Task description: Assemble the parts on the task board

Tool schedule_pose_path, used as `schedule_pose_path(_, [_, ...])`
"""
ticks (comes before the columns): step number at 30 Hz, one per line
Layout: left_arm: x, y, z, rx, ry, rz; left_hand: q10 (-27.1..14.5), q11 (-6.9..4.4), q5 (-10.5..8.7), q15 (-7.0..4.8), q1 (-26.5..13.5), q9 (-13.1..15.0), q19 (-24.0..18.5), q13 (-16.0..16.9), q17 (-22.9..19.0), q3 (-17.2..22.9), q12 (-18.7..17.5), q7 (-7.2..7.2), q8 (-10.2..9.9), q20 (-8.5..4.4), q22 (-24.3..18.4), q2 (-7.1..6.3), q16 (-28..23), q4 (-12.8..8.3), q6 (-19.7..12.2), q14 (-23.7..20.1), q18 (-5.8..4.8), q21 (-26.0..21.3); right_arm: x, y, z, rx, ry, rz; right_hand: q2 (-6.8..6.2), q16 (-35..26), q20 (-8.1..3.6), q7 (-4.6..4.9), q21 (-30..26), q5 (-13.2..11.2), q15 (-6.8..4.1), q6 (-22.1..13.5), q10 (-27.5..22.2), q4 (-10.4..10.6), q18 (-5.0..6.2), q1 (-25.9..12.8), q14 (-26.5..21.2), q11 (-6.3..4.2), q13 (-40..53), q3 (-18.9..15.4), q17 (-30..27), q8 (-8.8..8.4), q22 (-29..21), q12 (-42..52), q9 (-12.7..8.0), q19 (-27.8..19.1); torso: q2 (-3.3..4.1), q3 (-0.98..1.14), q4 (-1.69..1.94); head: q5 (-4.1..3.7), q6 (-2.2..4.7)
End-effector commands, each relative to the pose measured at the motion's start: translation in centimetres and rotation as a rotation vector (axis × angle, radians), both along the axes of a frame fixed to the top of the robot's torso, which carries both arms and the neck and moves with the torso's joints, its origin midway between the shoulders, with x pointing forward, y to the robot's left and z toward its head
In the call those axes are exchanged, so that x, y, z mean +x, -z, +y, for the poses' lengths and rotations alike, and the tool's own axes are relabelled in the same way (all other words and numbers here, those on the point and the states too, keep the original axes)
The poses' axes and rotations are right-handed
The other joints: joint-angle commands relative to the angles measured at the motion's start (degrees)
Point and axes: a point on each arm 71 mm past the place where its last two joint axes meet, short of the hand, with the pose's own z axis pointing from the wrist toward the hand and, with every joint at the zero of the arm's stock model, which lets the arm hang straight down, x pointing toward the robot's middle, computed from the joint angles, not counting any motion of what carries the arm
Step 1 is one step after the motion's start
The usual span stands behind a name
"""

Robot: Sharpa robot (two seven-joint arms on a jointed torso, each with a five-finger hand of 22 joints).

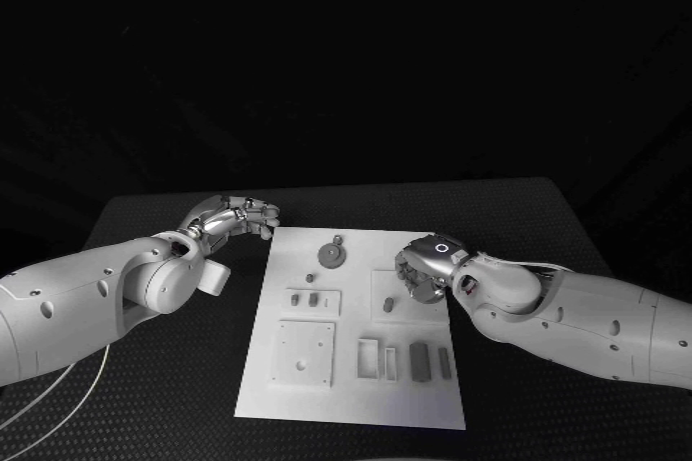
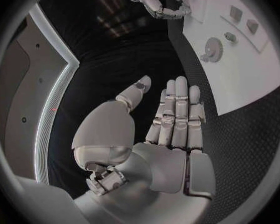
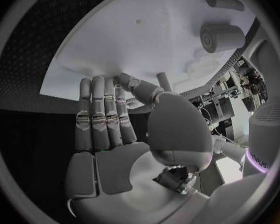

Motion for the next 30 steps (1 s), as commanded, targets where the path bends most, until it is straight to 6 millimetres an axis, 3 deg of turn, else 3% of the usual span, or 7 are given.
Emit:
schedule_pose_path(1, [0.0,-0.1,-0.1,-0.004,0.006,-0.006,-0.2,-0.01,0.26,-0.07,0.1,0.0,0.3,0.1,0.1,-0.5,0.2,0.01,0.4,-0.07,0.1,0.02,-0.3,0.0,-0.5,0.5,0.34,-0.3,-0.8,2.7,-1.0,-0.084,0.025,0.124,-0.50,0.2,-0.03,-0.10,0.3,0.4,-0.08,0.5,0.5,0.0,0.51,0.2,0.4,-0.03,-7.4,0.3,0.1,0.35,0.0,0.2,0.0,0.4,0.00,0.04,-0.04,0.16,-0.11])
schedule_pose_path(30, [0.3,0.0,0.6,0.006,-0.012,-0.002,-0.3,0.03,0.31,-0.11,0.0,-0.1,0.4,0.0,0.4,-0.7,0.2,0.17,0.2,-0.11,0.1,-0.12,-0.6,0.1,-0.9,0.7,0.31,-0.5,0.7,-0.6,-1.3,-0.039,0.026,0.129,-0.41,0.0,-0.13,-0.14,0.4,1.0,-0.18,0.7,0.7,0.1,0.51,-0.4,0.7,-0.13,-6.8,0.5,0.6,0.29,0.3,0.2,0.1,0.6,0.00,-0.08,-0.01,0.34,-0.08])
